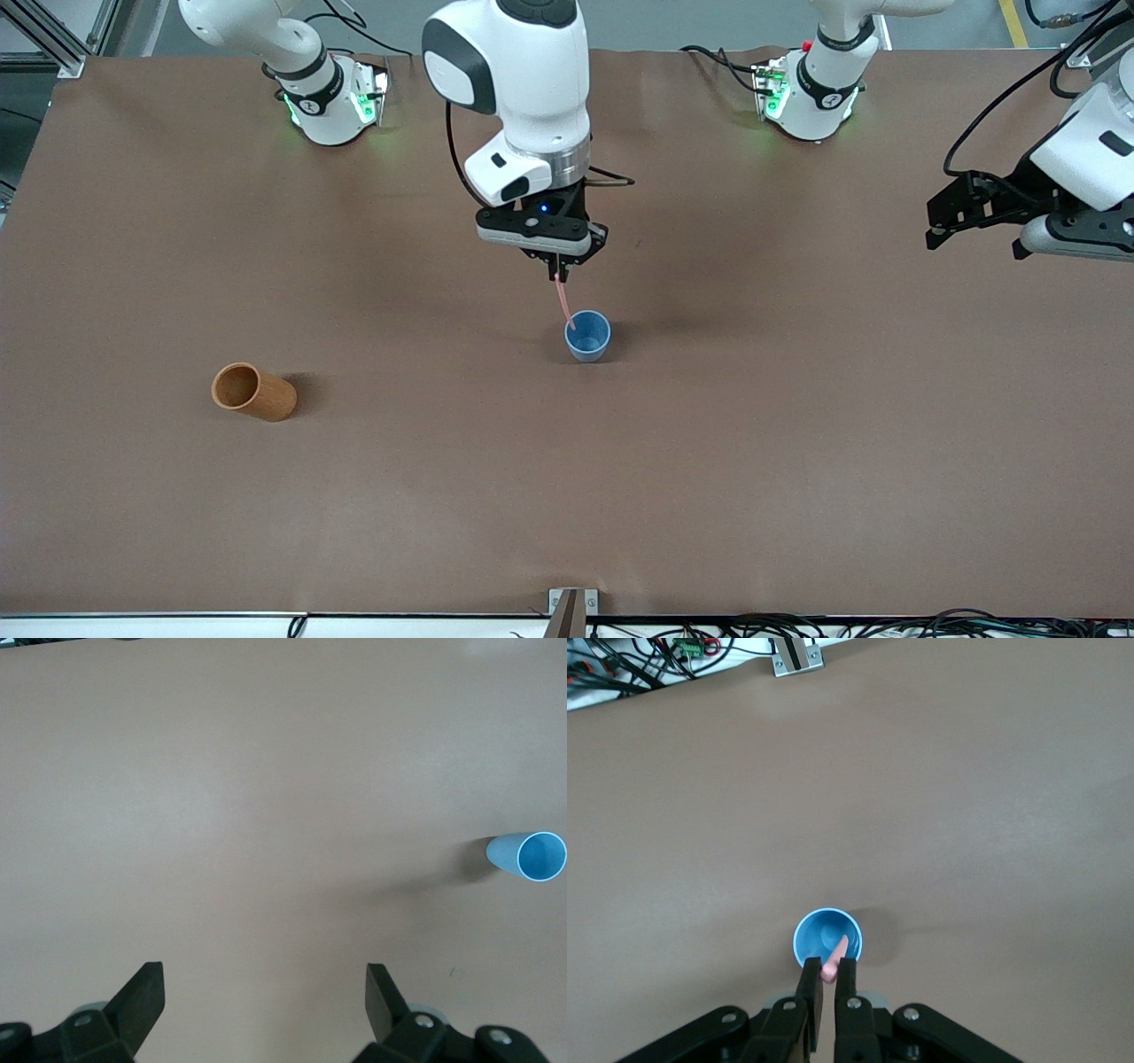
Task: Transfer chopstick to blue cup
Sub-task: 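Carry the chopstick above the cup while the left gripper lets go and withdraws, then lower the pink chopstick into the blue cup with the right gripper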
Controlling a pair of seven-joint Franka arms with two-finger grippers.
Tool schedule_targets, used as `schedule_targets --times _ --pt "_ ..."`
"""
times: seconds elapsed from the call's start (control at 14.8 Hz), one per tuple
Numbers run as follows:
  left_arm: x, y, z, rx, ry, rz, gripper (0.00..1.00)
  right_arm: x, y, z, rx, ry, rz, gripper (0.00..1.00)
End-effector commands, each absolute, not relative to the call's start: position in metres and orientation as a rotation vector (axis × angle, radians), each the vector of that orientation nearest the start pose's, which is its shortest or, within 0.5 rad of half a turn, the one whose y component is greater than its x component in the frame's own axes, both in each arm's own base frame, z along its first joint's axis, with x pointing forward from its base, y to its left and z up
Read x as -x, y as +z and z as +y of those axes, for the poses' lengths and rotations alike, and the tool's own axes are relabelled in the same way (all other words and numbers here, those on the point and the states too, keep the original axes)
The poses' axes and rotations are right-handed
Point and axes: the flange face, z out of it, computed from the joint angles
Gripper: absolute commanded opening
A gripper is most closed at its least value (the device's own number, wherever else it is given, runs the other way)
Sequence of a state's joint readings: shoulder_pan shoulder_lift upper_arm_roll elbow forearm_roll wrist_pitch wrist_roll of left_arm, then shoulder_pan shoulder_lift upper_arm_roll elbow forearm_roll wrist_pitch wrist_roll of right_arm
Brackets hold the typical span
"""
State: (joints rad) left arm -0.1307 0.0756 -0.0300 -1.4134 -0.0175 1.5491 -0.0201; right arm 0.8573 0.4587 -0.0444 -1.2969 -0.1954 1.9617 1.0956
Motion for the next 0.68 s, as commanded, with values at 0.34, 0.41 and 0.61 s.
schedule_targets --times 0.34,0.41,0.61 --pt "-0.573 0.654 -0.091 3.167 -0.079 0.244 1.00 -0.497 0.449 0.542 3.064 -0.547 0.259 0.04" --pt "-0.573 0.653 -0.091 3.167 -0.076 0.243 1.00 -0.498 0.440 0.545 3.069 -0.545 0.251 0.05" --pt "-0.573 0.654 -0.091 3.167 -0.079 0.244 1.00 -0.496 0.423 0.551 3.082 -0.552 0.221 0.08"
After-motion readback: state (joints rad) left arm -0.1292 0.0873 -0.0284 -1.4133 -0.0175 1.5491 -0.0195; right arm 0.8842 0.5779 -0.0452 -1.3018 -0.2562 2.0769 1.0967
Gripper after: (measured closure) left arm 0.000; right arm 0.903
